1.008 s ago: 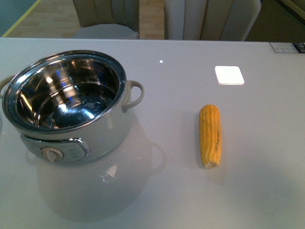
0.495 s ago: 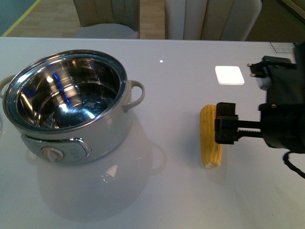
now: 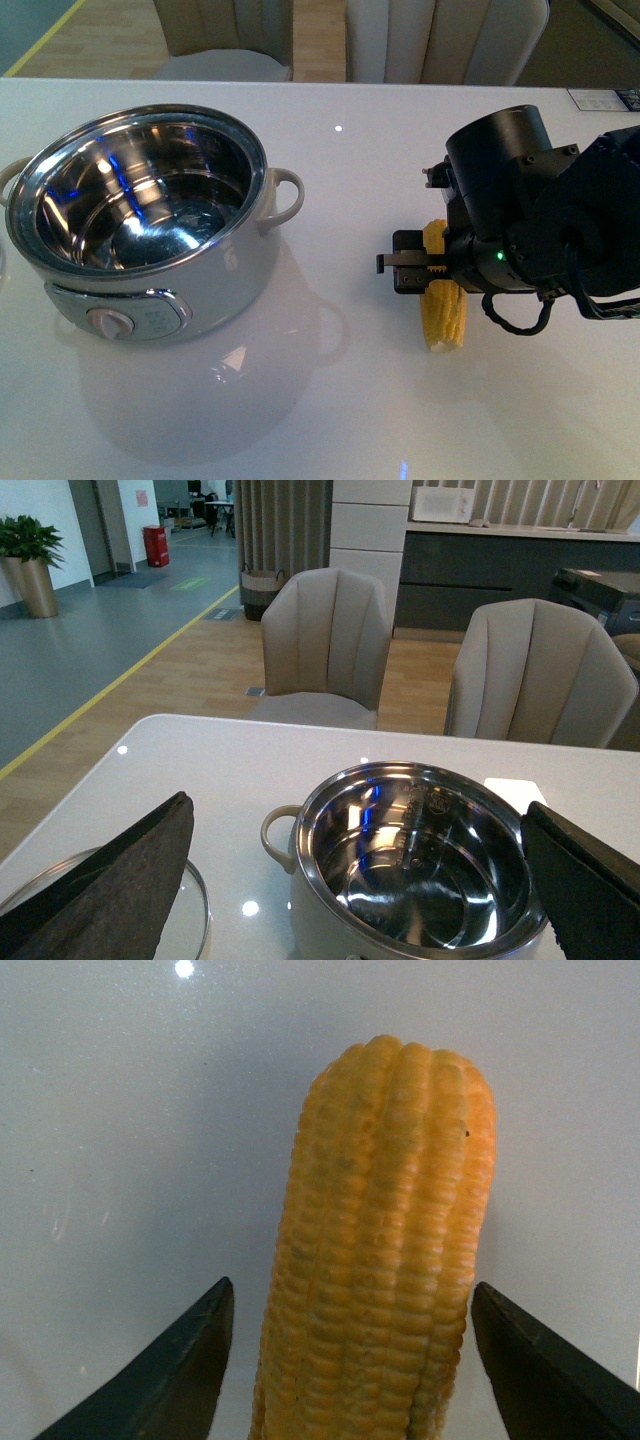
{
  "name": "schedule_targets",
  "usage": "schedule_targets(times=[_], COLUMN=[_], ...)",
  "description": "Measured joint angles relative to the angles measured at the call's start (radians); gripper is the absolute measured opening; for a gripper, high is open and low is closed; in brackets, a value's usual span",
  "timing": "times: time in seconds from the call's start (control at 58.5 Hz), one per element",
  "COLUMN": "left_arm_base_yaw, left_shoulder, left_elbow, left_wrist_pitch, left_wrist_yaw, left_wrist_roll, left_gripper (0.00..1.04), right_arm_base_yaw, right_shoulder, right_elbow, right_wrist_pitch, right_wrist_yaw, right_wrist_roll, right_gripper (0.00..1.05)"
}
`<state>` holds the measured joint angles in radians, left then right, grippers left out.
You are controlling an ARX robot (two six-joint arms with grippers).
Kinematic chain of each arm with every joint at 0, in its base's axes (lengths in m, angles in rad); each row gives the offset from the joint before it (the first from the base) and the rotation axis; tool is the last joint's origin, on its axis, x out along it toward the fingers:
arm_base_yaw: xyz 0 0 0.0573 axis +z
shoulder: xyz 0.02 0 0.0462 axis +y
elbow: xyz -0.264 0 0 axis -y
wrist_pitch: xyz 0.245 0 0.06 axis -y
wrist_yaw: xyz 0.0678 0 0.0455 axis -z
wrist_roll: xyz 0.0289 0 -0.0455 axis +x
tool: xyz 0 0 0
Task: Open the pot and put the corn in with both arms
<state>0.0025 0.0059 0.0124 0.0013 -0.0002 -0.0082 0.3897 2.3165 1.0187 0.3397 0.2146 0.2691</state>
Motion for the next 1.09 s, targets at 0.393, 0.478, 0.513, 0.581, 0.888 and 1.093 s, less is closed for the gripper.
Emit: schedule_targets(times=[0.393, 0.478, 0.513, 0.581, 0.888, 1.093], left_arm_base_yaw=[0.000, 0.000, 0.000, 0.000, 0.000, 0.000], left_shoulder=[0.000, 0.000, 0.000, 0.000, 0.000, 0.000], left_elbow=[0.000, 0.000, 0.000, 0.000, 0.000, 0.000], left_wrist_pitch=[0.000, 0.000, 0.000, 0.000, 0.000, 0.000], left_wrist_yaw=[0.000, 0.000, 0.000, 0.000, 0.000, 0.000], left_wrist_roll=[0.000, 0.000, 0.000, 0.000, 0.000, 0.000], left_gripper=[0.98, 0.98, 0.98, 0.98, 0.98, 0.98], right_arm_base_yaw=[-0.019, -0.036, -0.039, -0.043, 0.043, 0.154], right_shoulder=[-0.064, -0.150, -0.185, -0.256, -0.446, -0.416], right_elbow=[-0.087, -0.122, -0.128, -0.133, -0.022, 0.160], right_wrist_pitch=[0.017, 0.014, 0.011, 0.000, -0.105, -0.175], right_wrist_yaw=[-0.043, -0.088, -0.097, -0.127, -0.198, -0.216], right_wrist_roll=[0.004, 0.032, 0.042, 0.076, 0.220, 0.341], right_gripper=[0.25, 0.23, 0.23, 0.23, 0.21, 0.20])
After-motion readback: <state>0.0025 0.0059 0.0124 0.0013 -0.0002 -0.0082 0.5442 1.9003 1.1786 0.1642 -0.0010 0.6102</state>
